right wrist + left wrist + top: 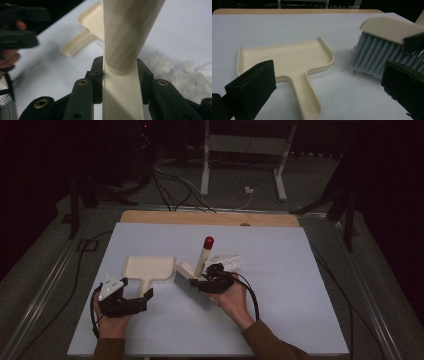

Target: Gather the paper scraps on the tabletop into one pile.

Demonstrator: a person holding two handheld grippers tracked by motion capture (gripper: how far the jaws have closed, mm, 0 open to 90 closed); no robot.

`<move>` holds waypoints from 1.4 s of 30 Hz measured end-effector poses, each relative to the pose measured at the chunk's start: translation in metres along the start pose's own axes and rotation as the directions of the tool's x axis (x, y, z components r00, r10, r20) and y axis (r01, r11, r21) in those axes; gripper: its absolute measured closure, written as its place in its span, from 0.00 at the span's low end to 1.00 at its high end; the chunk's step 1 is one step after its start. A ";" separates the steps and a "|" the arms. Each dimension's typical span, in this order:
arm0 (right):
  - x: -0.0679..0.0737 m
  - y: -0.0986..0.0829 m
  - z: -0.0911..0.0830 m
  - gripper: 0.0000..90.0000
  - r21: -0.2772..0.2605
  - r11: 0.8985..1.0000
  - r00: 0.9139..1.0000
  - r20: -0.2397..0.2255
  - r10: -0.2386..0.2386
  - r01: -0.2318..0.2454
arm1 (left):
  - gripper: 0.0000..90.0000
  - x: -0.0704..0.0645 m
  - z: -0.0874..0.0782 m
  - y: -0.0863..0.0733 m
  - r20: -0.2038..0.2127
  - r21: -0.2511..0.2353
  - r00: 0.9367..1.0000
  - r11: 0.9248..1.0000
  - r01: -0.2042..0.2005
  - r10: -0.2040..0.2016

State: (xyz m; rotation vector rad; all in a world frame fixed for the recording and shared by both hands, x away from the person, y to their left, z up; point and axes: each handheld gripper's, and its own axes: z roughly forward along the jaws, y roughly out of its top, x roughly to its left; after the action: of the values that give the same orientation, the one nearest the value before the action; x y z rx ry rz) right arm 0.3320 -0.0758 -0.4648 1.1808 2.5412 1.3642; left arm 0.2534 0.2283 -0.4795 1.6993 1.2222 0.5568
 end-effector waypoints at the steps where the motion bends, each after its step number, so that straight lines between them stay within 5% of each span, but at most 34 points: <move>1: -0.003 -0.002 0.004 0.74 0.011 1.000 0.999 0.031 0.009 -0.009 | 0.00 0.000 0.000 0.000 0.000 0.001 1.000 1.000 0.000 0.000; 10: -0.018 0.000 0.001 0.74 -0.007 1.000 0.984 0.177 0.027 -0.027 | 0.00 -0.001 0.001 -0.001 0.001 0.008 1.000 1.000 -0.004 0.004; 16: -0.035 0.000 -0.013 0.74 -0.042 0.998 0.960 0.274 0.055 -0.045 | 0.00 -0.001 0.002 -0.001 0.002 0.011 1.000 1.000 -0.003 0.003; 20: -0.042 -0.001 -0.018 0.74 -0.047 0.997 0.952 0.298 0.065 -0.053 | 0.00 -0.002 0.003 -0.001 0.002 0.014 1.000 1.000 -0.004 0.004; 26: -0.045 -0.003 -0.024 0.74 -0.058 0.996 0.961 0.264 0.086 -0.073 | 0.00 -0.002 0.004 -0.002 0.006 0.017 1.000 1.000 -0.005 0.004; 27: -0.045 -0.002 -0.025 0.74 -0.066 0.995 0.965 0.246 0.092 -0.078 | 0.00 -0.002 0.004 -0.002 0.006 0.017 1.000 1.000 -0.004 0.003; 28: -0.045 0.000 -0.028 0.74 -0.078 0.991 0.977 0.173 0.123 -0.111 | 0.00 -0.002 0.004 -0.002 0.008 0.017 1.000 1.000 -0.003 0.002; 33: -0.045 0.008 -0.039 0.74 -0.122 0.986 0.986 0.112 0.124 -0.111 | 0.00 -0.001 0.003 -0.002 0.005 0.015 1.000 1.000 0.000 0.000; 39: -0.057 0.018 -0.055 0.74 -0.187 0.974 0.982 0.107 0.153 -0.132 | 0.00 -0.001 0.003 -0.002 0.005 0.014 1.000 1.000 0.002 -0.002; 42: -0.072 0.023 -0.069 0.74 -0.220 0.966 0.972 0.157 0.175 -0.138 | 0.00 -0.001 0.003 -0.002 0.004 0.016 1.000 1.000 0.004 -0.004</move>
State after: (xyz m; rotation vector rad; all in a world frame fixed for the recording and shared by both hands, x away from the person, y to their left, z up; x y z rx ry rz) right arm 0.3730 -0.1615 -0.4277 1.4158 2.1668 1.4440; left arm 0.2548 0.2263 -0.4826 1.7098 1.2297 0.5420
